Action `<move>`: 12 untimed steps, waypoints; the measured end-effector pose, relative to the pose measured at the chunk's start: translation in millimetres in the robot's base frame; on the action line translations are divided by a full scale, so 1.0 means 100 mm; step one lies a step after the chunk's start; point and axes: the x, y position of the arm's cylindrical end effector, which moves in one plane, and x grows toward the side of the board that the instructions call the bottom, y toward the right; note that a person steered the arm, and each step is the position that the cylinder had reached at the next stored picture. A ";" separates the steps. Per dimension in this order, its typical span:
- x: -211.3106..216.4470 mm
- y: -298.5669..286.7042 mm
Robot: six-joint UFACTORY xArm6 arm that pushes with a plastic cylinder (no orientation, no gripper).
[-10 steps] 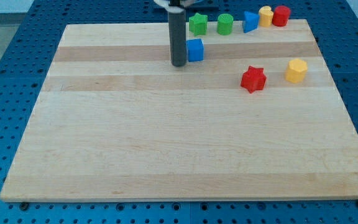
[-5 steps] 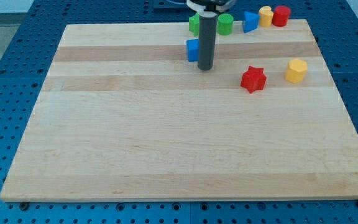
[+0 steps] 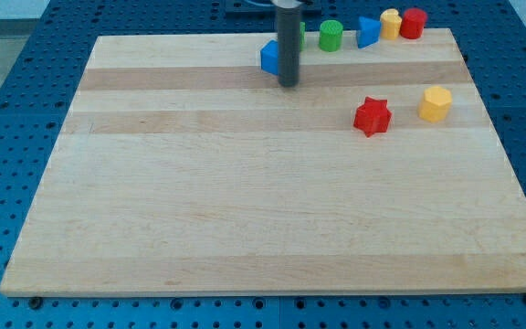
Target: Slide the blue cube to left and up
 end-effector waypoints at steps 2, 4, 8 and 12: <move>-0.24 0.36; -0.50 0.24; -0.48 -0.14; -0.01 -0.09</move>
